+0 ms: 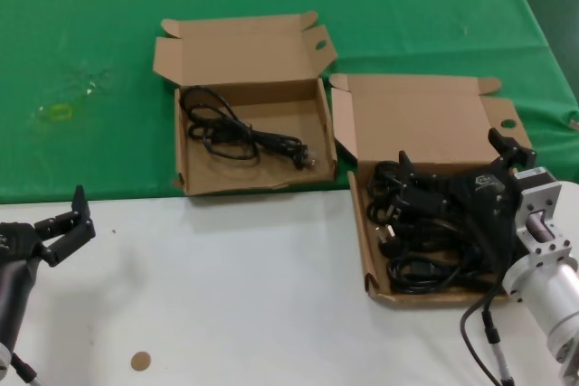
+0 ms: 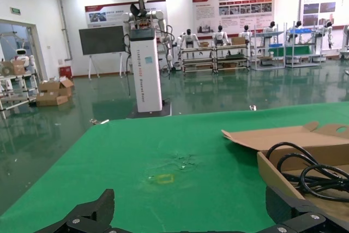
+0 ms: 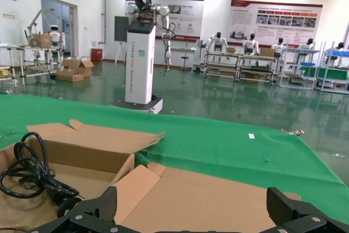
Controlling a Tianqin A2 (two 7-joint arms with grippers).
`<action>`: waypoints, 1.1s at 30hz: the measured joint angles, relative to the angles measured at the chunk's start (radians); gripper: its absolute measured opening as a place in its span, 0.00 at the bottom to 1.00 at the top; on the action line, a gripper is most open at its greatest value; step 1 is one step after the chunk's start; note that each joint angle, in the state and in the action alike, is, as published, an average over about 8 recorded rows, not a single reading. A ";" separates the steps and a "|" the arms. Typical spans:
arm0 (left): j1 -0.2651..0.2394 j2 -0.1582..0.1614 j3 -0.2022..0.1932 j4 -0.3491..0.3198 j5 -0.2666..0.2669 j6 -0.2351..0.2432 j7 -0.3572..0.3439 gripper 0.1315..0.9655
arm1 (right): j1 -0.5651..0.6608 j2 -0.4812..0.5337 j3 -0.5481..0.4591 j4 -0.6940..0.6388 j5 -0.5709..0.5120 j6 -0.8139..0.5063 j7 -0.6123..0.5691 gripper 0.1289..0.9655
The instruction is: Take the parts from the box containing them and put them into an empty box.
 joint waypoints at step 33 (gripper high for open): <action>0.000 0.000 0.000 0.000 0.000 0.000 0.000 1.00 | 0.000 0.000 0.000 0.000 0.000 0.000 0.000 1.00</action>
